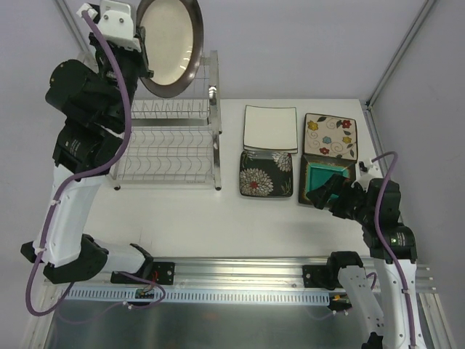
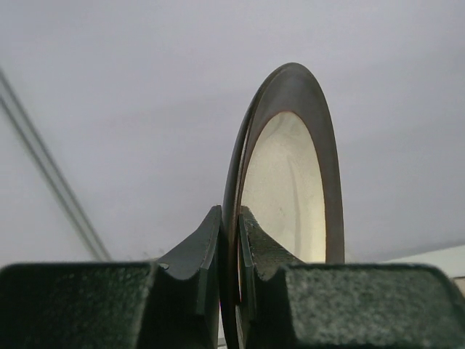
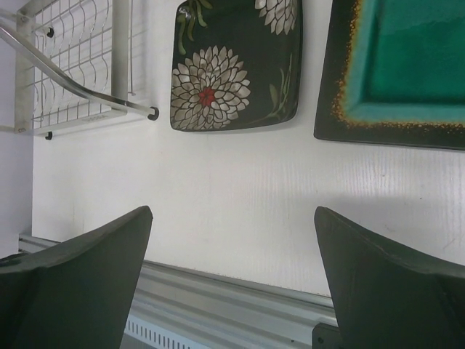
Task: Load the plates into the dish rack
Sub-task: Insert the plate into the dish rack
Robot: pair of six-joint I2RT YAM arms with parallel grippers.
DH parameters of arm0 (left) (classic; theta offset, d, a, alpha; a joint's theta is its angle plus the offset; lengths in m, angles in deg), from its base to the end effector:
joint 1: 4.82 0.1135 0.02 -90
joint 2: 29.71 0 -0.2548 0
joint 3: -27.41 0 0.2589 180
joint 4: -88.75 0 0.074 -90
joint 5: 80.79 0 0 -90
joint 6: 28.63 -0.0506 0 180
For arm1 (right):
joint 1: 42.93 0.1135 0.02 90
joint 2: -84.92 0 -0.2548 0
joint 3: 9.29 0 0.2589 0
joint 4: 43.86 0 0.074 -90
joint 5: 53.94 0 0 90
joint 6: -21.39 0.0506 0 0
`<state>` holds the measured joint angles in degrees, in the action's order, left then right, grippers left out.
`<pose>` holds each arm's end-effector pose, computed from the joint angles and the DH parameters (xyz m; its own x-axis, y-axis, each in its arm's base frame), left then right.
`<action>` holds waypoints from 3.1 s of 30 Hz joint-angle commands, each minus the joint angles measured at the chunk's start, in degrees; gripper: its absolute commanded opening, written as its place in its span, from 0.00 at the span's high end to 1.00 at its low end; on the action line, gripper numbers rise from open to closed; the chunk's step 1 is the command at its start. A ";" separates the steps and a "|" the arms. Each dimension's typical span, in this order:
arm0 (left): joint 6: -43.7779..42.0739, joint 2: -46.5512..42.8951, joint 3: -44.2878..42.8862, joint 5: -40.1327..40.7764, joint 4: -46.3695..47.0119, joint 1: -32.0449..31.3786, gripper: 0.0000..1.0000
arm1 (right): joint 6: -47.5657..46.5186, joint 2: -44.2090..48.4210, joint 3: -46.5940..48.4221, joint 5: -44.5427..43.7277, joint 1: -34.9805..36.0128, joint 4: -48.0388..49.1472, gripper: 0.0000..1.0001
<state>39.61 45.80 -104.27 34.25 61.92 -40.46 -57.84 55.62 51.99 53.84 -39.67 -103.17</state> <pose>0.1790 -0.1020 0.6340 0.4544 0.0875 -0.8865 0.0642 0.9894 0.1306 0.1249 0.0226 0.3192 -0.5110 0.1491 -0.8465 -0.2336 0.9237 0.3037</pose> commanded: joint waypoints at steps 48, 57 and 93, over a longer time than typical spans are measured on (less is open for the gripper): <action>-7.15 4.74 6.13 -30.57 12.81 51.63 1.00 | -5.14 -14.65 0.29 13.77 9.74 9.44 0.00; -9.18 2.72 8.85 -29.87 12.99 51.63 1.00 | -5.23 -14.03 0.20 13.86 9.74 9.17 0.01; -9.53 -0.45 13.77 -27.06 14.93 51.55 1.00 | -4.96 -14.03 0.20 13.60 10.27 9.88 0.00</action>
<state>32.75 49.67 -89.65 6.68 66.10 10.55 -62.04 40.95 51.99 66.46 -29.70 -95.87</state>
